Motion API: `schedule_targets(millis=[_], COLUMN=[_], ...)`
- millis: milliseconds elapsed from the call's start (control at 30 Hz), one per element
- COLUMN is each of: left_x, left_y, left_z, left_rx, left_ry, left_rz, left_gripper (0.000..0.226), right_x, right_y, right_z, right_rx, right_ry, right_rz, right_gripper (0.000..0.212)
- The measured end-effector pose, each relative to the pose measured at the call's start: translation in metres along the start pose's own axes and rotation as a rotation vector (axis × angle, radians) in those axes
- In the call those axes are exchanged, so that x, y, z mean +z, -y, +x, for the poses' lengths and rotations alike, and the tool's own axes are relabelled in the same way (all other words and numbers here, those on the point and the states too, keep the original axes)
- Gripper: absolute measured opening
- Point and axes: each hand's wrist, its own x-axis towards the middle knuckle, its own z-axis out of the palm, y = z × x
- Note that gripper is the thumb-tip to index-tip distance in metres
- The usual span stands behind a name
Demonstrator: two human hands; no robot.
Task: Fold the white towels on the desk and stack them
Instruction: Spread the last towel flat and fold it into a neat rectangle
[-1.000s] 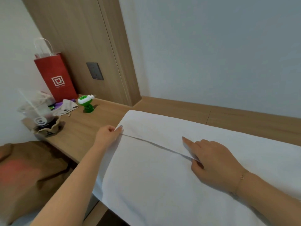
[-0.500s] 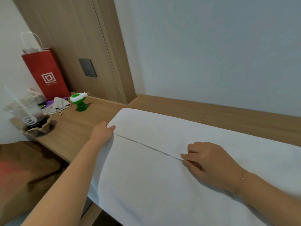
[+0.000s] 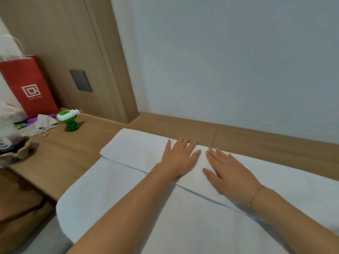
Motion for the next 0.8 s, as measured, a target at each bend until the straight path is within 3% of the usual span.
schedule_targets(millis=[167,367,500,667,800], left_x=[0.016,-0.004,-0.013,-0.022,-0.017], left_y=[0.039,0.137,0.169,0.139,0.047], left_z=[0.0,0.0,0.006,-0.005,-0.019], left_rx=[-0.055,-0.309,-0.363,-0.405,-0.175], left_ry=[-0.028,-0.027,-0.004,-0.052,-0.127], left_rz=[0.035,0.131,0.147,0.125,-0.008], left_gripper=[0.064,0.06,0.06,0.055,0.055], right_x=[0.012,0.016,0.02,0.019,0.011], right_y=[-0.004,-0.003,0.0,-0.002,-0.003], right_z=[-0.001,-0.001,0.002,0.012,0.015], right_rx=[0.02,0.014,0.027,0.009,-0.03], right_ry=[0.025,-0.013,-0.064,-0.059,-0.115], right_rz=[-0.064,-0.047,-0.044,-0.025,0.176], right_gripper=[0.079,0.086,0.086,0.08,0.063])
